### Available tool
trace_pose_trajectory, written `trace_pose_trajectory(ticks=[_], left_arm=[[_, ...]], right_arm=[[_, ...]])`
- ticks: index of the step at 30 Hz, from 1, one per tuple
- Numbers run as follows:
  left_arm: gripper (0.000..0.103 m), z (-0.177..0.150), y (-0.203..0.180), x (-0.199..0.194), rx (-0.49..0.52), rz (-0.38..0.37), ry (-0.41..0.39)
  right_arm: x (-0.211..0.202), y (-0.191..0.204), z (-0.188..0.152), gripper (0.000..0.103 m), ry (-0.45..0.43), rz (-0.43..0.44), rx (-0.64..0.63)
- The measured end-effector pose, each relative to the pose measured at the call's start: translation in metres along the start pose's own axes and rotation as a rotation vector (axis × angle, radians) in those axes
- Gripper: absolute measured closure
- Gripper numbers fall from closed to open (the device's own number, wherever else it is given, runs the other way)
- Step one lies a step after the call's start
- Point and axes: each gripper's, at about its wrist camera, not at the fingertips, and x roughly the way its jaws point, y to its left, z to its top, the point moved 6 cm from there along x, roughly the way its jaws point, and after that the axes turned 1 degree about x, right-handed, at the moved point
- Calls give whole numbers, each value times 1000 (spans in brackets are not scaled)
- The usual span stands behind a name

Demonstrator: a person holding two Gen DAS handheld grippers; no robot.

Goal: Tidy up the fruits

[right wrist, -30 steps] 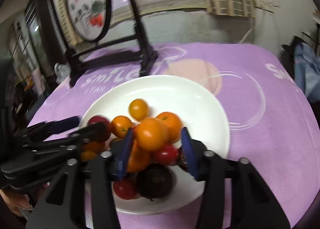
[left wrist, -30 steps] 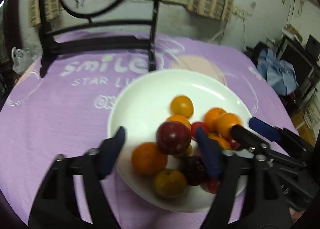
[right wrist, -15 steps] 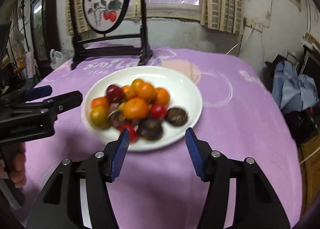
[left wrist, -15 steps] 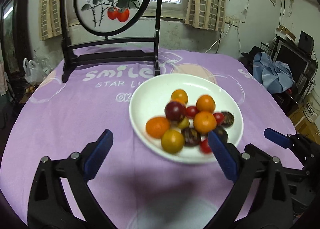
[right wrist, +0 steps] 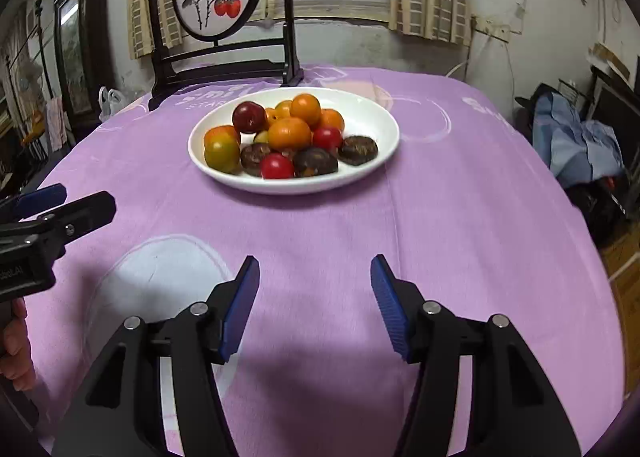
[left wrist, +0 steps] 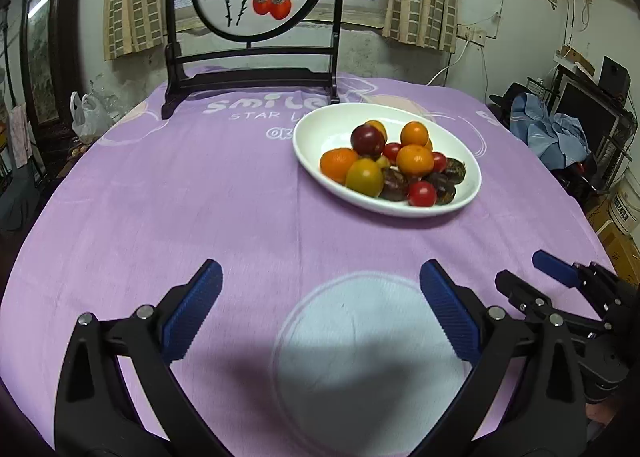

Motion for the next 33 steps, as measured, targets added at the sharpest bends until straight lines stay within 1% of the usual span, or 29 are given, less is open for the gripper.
trace_pose_trajectory(ticks=[2, 4, 9, 12, 15, 21, 29, 33], left_arm=[[2, -6, 1, -1, 10, 21, -2], [2, -10, 2, 1, 16, 50, 0], [2, -11, 7, 2, 11, 66, -9], [2, -11, 7, 2, 4, 53, -16], [2, -14, 5, 5, 6, 36, -5], [2, -18, 1, 8, 18, 21, -3], [2, -20, -5, 8, 43, -3, -5], [2, -23, -6, 6, 17, -22, -10]], right_arm=[[0, 2, -5, 45, 9, -2, -12], [-3, 4, -5, 45, -9, 1, -24], [-7, 4, -4, 45, -34, 2, -28], [-5, 4, -4, 45, -30, 5, -33], [-5, 7, -5, 45, -28, 13, -42], [-4, 12, -7, 45, -17, 28, -55], [-3, 15, -9, 45, -12, 26, -70], [-3, 16, -9, 45, -7, 33, -69]])
